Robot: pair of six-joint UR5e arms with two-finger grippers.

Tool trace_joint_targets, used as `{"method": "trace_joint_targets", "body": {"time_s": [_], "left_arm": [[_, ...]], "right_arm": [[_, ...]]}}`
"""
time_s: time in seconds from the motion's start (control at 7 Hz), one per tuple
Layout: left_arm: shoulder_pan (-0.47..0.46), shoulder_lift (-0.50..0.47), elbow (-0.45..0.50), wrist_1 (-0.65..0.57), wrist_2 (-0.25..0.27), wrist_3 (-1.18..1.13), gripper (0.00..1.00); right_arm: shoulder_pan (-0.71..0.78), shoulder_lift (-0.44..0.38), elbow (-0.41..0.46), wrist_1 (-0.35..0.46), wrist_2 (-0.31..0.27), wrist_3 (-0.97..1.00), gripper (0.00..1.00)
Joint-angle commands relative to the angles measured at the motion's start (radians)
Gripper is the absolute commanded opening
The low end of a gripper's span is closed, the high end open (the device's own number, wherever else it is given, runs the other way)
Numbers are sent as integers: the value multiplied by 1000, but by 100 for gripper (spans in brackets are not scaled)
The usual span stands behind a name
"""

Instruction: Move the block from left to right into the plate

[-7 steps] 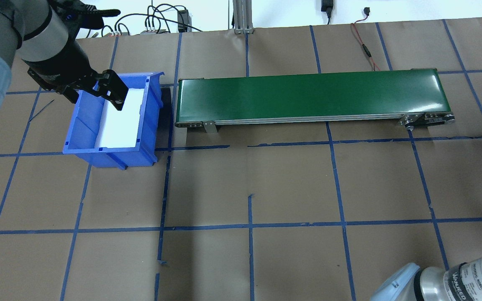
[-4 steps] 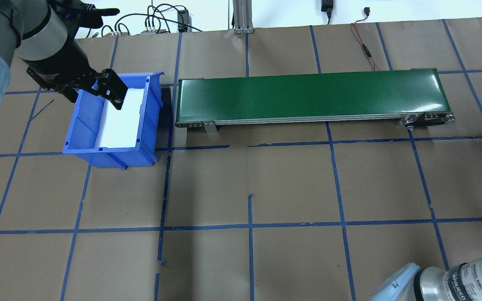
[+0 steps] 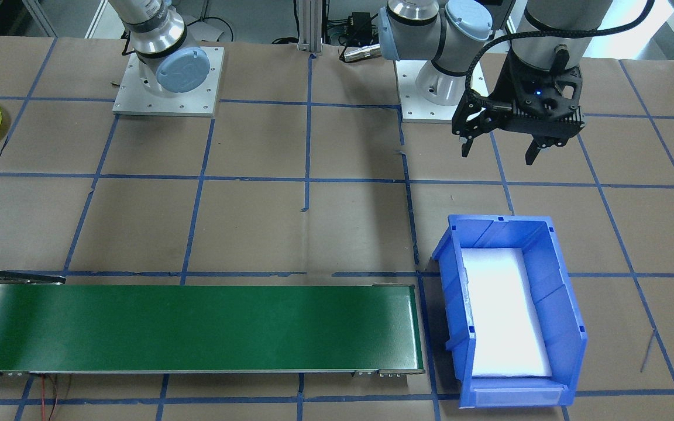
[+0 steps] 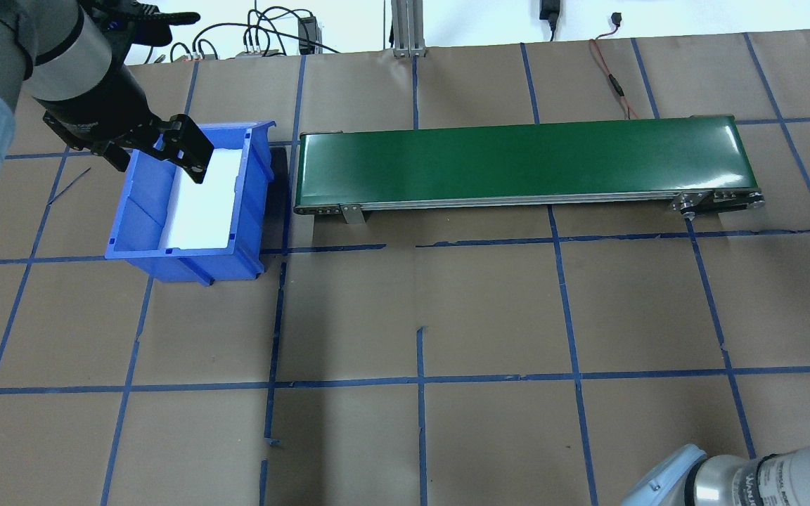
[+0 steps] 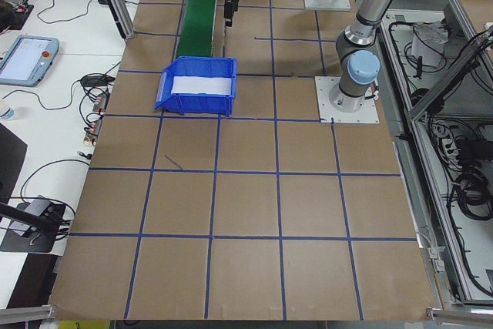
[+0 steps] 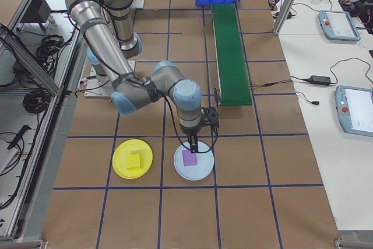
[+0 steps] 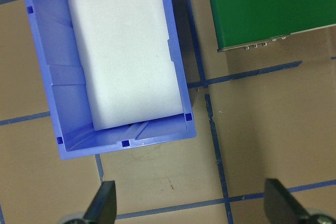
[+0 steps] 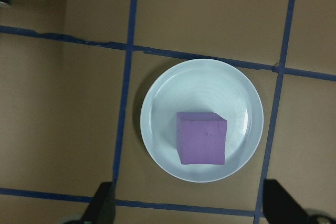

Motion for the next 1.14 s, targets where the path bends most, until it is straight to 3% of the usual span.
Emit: {"method": "trace_joint_targets", "body": {"time_s": [0.0,0.14,0.43,0.57,1.0], "left_arm": [[0,-1,6,0,-1,0,100],[0,-1,7,0,-1,0,100],[0,-1,6,-2,-1,3,100],[1,0,6,-2,1,14,100],[1,0,4,-2,4,17,100]], "right_arm": [[133,-159,-1,208,-10,234,100],[239,-206,-1,249,-18,413,100],[448,-222,-3,281,-35,633,100],[558,-228,-7,303,-29,850,100],[957,-207,-6,281,-43,1385,100]]}}
